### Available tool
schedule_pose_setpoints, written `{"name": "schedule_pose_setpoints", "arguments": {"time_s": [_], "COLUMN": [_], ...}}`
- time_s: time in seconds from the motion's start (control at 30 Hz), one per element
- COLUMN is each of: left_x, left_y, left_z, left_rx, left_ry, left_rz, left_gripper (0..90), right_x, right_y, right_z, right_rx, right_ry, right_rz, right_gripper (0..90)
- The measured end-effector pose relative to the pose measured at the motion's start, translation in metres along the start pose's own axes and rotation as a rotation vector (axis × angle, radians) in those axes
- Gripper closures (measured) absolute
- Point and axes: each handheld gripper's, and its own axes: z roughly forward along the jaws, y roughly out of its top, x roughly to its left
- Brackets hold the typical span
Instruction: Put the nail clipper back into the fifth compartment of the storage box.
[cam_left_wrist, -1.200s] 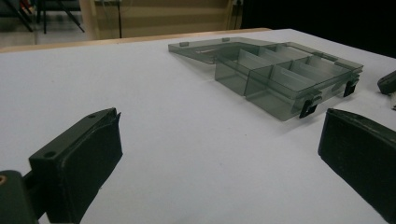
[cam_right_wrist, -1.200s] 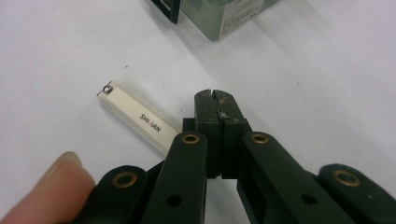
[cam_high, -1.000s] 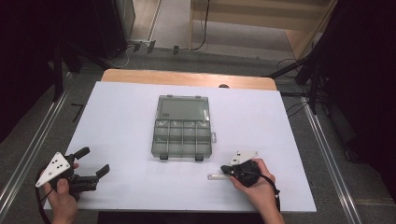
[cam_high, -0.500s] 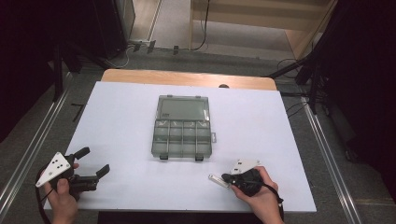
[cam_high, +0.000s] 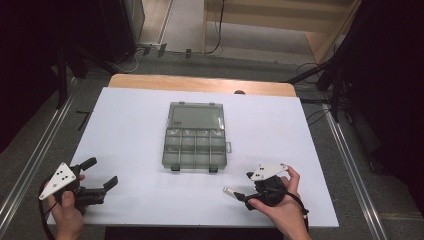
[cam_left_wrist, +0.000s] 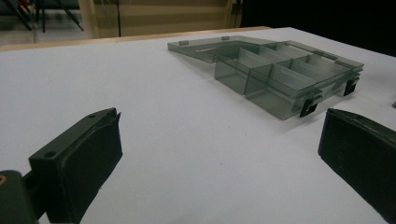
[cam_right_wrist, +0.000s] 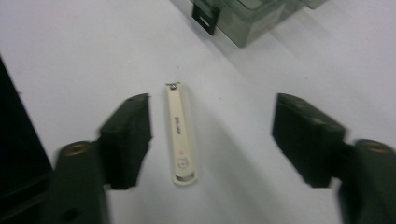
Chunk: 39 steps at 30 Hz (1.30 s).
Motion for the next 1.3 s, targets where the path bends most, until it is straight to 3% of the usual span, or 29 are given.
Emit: {"name": "schedule_pose_setpoints", "arguments": {"time_s": [0.1, 0.17, 0.53, 0.57, 0.6, 0.73, 0.83, 0.93, 0.97, 1.3], "left_x": [0.0, 0.0, 0.0, 0.0, 0.0, 0.0, 0.0, 0.0, 0.0, 0.0], "left_y": [0.0, 0.0, 0.0, 0.0, 0.0, 0.0, 0.0, 0.0, 0.0, 0.0], "left_z": [0.0, 0.0, 0.0, 0.001, 0.001, 0.001, 0.001, 0.001, 0.001, 0.001], "left_rx": [0.002, 0.003, 0.004, 0.003, 0.004, 0.004, 0.004, 0.005, 0.005, 0.006], "left_ry": [0.0, 0.001, -0.001, -0.001, -0.002, -0.002, -0.002, -0.002, -0.002, -0.002], "left_rz": [0.0, 0.001, 0.001, 0.0, 0.001, 0.002, 0.002, 0.003, 0.003, 0.004], "left_gripper": [0.0, 0.0, 0.0, 0.0, 0.0, 0.0, 0.0, 0.0, 0.0, 0.0], "right_x": [0.003, 0.004, 0.016, 0.017, 0.019, 0.019, 0.018, 0.018, 0.018, 0.019], "right_y": [0.003, 0.004, 0.014, 0.015, 0.016, 0.018, 0.019, 0.019, 0.019, 0.021], "right_z": [0.003, 0.004, 0.022, 0.023, 0.025, 0.028, 0.032, 0.034, 0.036, 0.042], "right_rx": [0.011, 0.016, 0.061, 0.067, 0.073, 0.079, 0.097, 0.107, 0.122, 0.16], "right_ry": [0.008, 0.006, 0.004, -0.001, -0.007, -0.01, 0.0, 0.007, 0.014, 0.024], "right_rz": [-0.001, 0.0, -0.02, -0.026, -0.027, -0.02, -0.017, -0.016, -0.014, -0.029], "right_gripper": [2.4, 0.0, 0.3, 3.4, 17.9, 25.5, 39.4, 45.0, 52.0, 66.5]}}
